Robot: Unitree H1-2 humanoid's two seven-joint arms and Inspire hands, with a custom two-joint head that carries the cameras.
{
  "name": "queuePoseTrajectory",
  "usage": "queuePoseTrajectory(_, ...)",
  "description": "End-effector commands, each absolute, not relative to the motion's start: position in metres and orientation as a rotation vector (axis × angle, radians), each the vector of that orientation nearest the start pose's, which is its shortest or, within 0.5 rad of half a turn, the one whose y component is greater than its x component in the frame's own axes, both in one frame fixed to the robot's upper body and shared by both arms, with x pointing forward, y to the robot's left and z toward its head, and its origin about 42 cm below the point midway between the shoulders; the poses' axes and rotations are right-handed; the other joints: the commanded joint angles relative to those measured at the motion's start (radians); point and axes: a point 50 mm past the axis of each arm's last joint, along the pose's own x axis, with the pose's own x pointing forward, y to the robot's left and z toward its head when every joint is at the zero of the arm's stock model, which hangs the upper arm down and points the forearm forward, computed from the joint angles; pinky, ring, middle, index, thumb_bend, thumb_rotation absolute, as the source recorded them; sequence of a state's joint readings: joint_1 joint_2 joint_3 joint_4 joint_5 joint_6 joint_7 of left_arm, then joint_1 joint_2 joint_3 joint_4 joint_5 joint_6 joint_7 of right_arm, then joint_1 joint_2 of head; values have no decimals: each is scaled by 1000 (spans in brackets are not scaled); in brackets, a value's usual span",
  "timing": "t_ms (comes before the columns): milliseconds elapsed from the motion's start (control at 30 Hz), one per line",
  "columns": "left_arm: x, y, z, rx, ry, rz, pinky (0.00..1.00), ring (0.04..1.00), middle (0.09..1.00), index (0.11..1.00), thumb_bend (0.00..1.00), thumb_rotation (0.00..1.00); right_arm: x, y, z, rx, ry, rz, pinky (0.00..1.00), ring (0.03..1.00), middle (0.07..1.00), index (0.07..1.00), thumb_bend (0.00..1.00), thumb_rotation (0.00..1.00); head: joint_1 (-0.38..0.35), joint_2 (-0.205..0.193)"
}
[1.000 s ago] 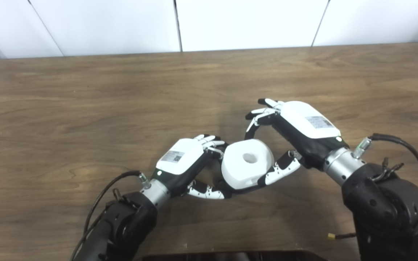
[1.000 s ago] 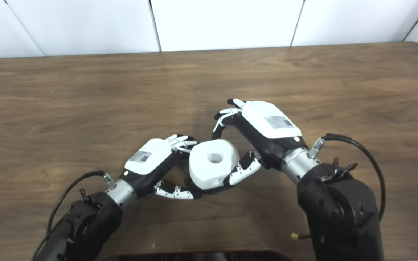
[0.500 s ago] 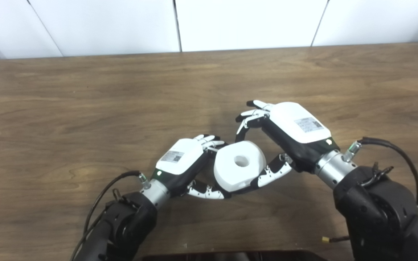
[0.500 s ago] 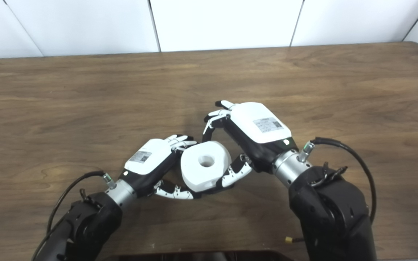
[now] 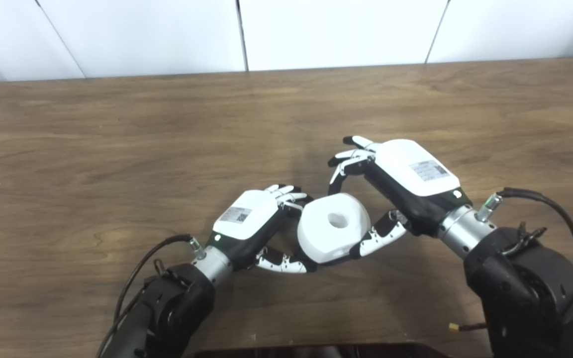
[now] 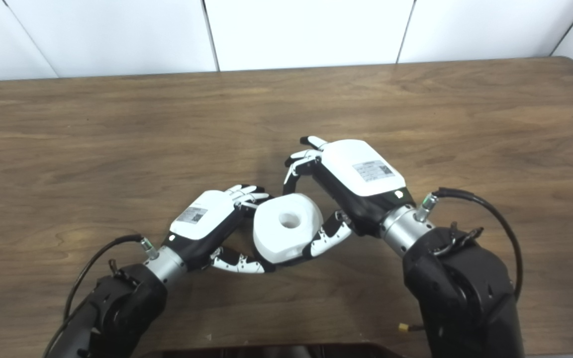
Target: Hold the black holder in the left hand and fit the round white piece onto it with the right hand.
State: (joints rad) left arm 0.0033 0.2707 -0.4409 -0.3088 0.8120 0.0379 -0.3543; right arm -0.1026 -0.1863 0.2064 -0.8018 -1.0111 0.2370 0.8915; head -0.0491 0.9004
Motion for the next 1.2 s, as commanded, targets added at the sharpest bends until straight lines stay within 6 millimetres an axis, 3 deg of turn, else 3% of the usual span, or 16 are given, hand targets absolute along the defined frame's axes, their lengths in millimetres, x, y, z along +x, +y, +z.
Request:
queuePoseTrajectory(0,236,177,114,1112,-6,-708,929,932,866,491,510,54,230,-186,277,-1238,-257,473,885,951,810,484,523,135,-3,0)
queuePoseTrajectory(367,236,178,114,1108,-11,-704,927,931,865,491,511,53,227,-193,277,-1245,-250,459,884,944,806,484,523,134,-11,-1)
queuePoseTrajectory(1167,237,173,116,1104,-15,-708,929,933,869,491,510,55,223,-176,262,-1269,-253,456,857,939,808,484,524,136,-10,-3)
